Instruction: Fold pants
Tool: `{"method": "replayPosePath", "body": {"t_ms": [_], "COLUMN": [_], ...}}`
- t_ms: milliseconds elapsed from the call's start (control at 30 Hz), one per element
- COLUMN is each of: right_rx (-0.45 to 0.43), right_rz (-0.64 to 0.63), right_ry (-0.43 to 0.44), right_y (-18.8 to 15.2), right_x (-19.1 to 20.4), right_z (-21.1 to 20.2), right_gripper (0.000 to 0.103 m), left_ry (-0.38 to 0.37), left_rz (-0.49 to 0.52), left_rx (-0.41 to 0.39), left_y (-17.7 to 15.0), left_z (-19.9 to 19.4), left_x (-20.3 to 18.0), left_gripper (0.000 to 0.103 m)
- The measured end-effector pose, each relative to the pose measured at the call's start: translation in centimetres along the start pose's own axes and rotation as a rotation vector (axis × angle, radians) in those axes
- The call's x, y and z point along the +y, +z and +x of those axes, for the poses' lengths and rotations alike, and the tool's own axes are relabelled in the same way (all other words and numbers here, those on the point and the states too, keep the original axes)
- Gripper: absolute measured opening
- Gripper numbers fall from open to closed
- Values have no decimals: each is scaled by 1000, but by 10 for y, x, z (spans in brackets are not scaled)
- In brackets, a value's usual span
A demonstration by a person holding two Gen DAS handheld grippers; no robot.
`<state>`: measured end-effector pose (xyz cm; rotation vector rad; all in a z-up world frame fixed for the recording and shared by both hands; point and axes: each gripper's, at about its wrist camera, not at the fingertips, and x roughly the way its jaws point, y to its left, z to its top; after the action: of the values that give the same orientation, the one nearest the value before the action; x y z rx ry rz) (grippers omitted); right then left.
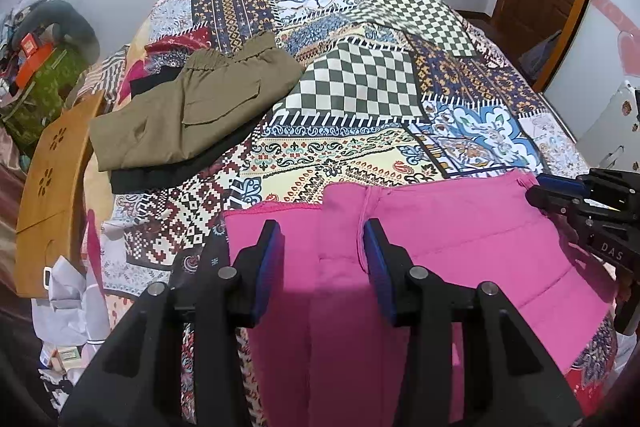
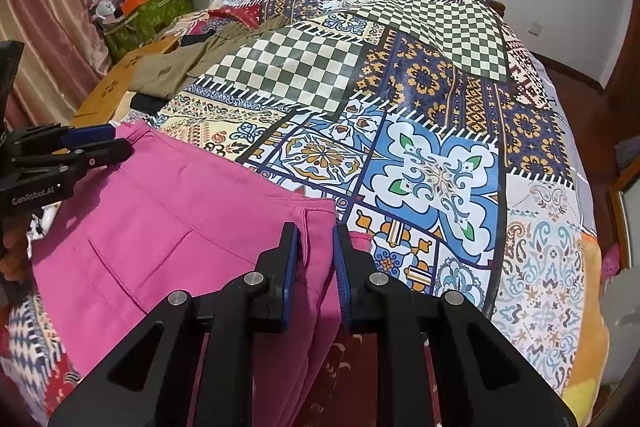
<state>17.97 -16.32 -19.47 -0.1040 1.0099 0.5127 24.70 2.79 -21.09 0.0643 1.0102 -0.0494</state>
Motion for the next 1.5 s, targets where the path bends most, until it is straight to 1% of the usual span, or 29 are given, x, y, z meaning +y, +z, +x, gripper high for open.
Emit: {"method": "replayPosePath", "body": {"t_ms": [67, 100, 133, 167, 200, 233, 267, 300, 333, 367, 433, 500, 567, 667, 733, 900, 933, 1000, 1033, 1067, 1133, 1167, 1233, 1267, 1300, 1333, 1400, 1500], "right_rx": [-7, -9, -13, -22, -34, -48, -60, -76, -86, -95, -111, -119, -108, -81, -53, 18, 26, 24, 24, 23, 26, 26, 23, 22, 20, 12, 2, -28], "right_rz": [17, 22, 26, 29, 29, 27, 25, 23, 23, 25, 38, 56, 75, 111, 134, 174, 178, 186, 192, 196, 210, 217, 226, 232, 239, 245, 239, 209], "right_ry": [8, 13, 16, 18, 18, 17, 16, 13, 12, 12, 14, 15, 28, 50, 63, 100, 120, 142, 150, 154, 164, 167, 175, 178, 183, 182, 178, 165], "right_y": [1, 1, 1, 0, 0, -1, -2, -3, -4, -5, -7, -12, -16, -26, -32, -44, -44, -43, -41, -40, -36, -35, -33, -32, -31, -30, -29, -27], "right_x": [-1, -1, 0, 1, 3, 5, 7, 9, 10, 11, 11, 11, 10, 8, 6, 4, 4, 4, 3, 3, 1, 0, 0, 0, -1, -2, -2, 2], "right_z": [-8, -12, -16, -22, -27, -33, -38, -44, -48, -53, -60, -65, -64, -57, -50, -28, -23, -19, -16, -15, -10, -8, -7, -6, -6, -7, -9, -17], "right_gripper": [17, 19, 24, 27, 34, 42, 45, 52, 57, 60, 70, 71, 71, 71, 71, 71, 71, 71, 69, 67, 57, 54, 42, 39, 33, 26, 19, 14], "left_ry": [5, 10, 18, 23, 21, 7, -1, -8, -9, -11, -31, -59, -88, -108, -136, -179, -206, -247, -261, -264, -270, -272, -279, -288, -290, -286, -266, -237], "left_rz": [4, 5, 5, 3, 0, -10, -18, -33, -47, -58, -83, -108, -126, -132, -141, -149, -150, -156, -151, -141, -134, -136, -144, -153, -157, -160, -158, -143], "left_rx": [-11, -18, -28, -42, -50, -63, -69, -77, -81, -77, -54, -25, 16, 49, 75, 93, 98, 116, 117, 110, 100, 94, 84, 77, 74, 70, 59, 44], "left_y": [-1, -1, -2, -3, -4, -5, -6, -7, -9, -10, -15, -22, -30, -39, -44, -45, -44, -44, -44, -43, -43, -44, -45, -45, -45, -45, -43, -41], "left_z": [-9, -14, -19, -27, -31, -39, -42, -47, -51, -52, -51, -46, -37, -26, -18, -7, -4, 1, 2, 1, 0, -1, -2, -3, -4, -5, -10, -17], "left_x": [1, 2, 3, 6, 8, 14, 17, 23, 28, 33, 41, 46, 49, 47, 43, 38, 37, 36, 34, 33, 31, 31, 30, 30, 30, 30, 27, 23], "left_gripper": [48, 50, 52, 58, 65, 69, 77, 81, 81, 81, 81, 81, 81, 81, 81, 81, 79, 65, 64, 60, 56, 52, 45, 38, 32, 30, 21, 15]}}
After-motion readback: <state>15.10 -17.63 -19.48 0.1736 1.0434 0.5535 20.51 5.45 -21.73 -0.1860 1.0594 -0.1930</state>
